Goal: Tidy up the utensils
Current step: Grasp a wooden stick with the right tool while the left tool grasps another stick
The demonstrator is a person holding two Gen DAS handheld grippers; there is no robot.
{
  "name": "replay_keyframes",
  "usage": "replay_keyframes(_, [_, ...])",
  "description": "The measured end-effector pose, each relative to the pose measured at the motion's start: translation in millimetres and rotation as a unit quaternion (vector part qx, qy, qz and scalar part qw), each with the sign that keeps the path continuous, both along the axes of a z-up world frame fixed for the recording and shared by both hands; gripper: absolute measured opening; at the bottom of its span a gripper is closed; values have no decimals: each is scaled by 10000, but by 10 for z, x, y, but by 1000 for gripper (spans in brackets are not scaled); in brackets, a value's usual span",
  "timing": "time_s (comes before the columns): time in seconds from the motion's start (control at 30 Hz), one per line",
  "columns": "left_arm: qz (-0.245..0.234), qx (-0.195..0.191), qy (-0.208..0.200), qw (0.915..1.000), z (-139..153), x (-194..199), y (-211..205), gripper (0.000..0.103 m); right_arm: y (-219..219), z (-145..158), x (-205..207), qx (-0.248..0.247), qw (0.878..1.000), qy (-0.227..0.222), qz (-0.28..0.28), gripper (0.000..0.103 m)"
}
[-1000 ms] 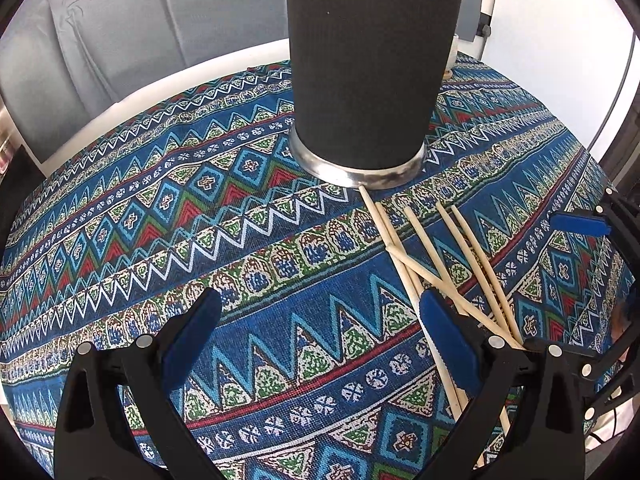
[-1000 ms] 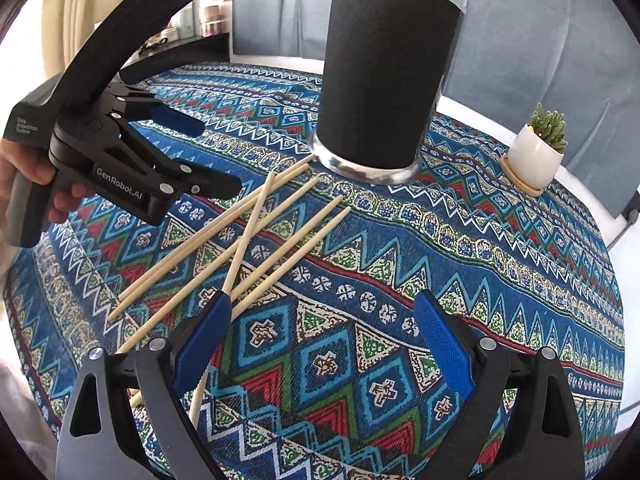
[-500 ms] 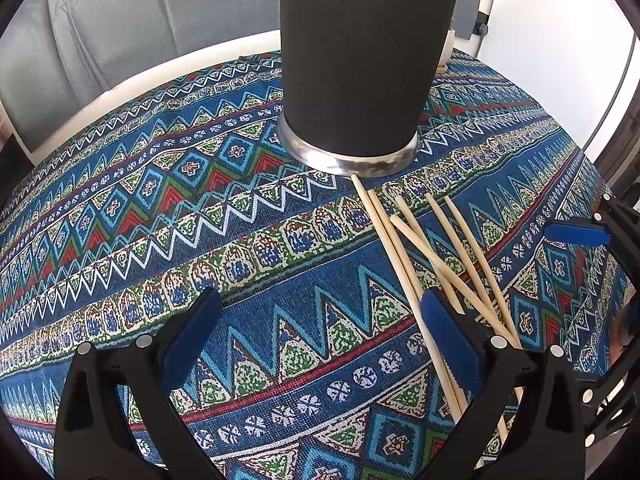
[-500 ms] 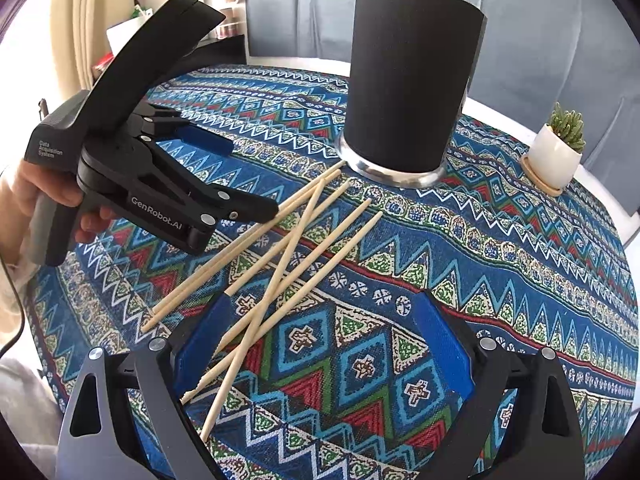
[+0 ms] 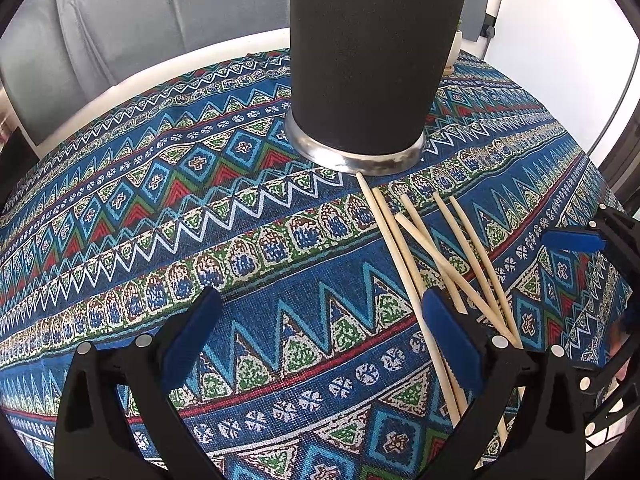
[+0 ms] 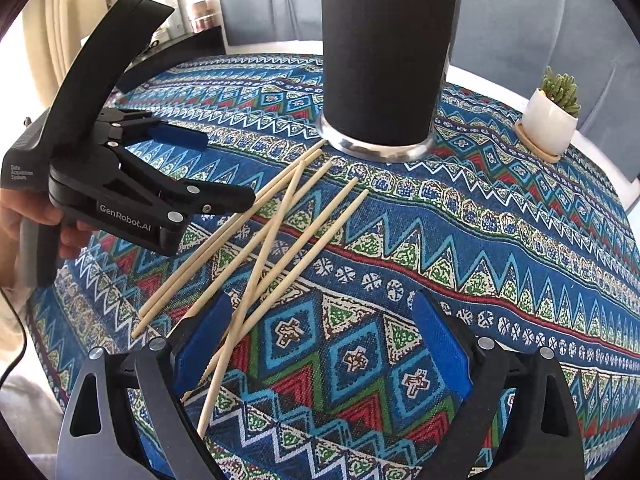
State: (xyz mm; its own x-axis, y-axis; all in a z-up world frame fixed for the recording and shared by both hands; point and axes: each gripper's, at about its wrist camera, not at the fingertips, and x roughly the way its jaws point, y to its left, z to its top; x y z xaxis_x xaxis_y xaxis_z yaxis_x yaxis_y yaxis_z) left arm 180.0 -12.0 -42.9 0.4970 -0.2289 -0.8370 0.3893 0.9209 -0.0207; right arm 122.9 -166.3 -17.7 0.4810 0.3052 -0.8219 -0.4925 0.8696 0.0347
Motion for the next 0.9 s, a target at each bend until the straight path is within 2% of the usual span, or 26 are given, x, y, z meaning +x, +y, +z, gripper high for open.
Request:
replay_keyframes(0.23, [85,42,-51,9999,5,-23,80,99,-169,-13,-30,-91,9998,38,-201,81])
replay_keyframes(0.3, [101,132,-84,9998,18,-36,77,99,-219,-21,-28,-72,9997,57,-215,76])
replay_keyframes(0.43, [117,93,76,9999,30,4,72,99,-213,-28,-58,-135,9999,30,-18,55])
replay_keyframes(0.5, [59,320,-59,9995,56,-17,8,99,-231,-17,-72,-80,9999,44,79,35])
replay_keyframes(0.53, [31,421,-95,9991,65,-22,-26,99,-244,-11,-75,-91,9999,31,71,30])
replay_keyframes(0.57, [-25,439,-32,9990,66,-14,-49,99,-256,-9,-71,-67,9999,44,89,19])
replay_keyframes(0.6, [-83,394,123,9991,54,7,-65,98,-270,-8,-65,-52,9999,60,104,14])
replay_keyframes(0.63, [-121,428,298,9986,13,31,-85,99,-274,-9,-57,-66,9999,59,103,13])
replay_keyframes(0.77, [-208,393,317,9985,33,83,-43,99,-331,-5,-51,-209,9998,2,75,8])
replay_keyframes(0.9, [-322,271,60,9991,38,22,20,96,-448,-10,-36,-213,9997,11,86,5])
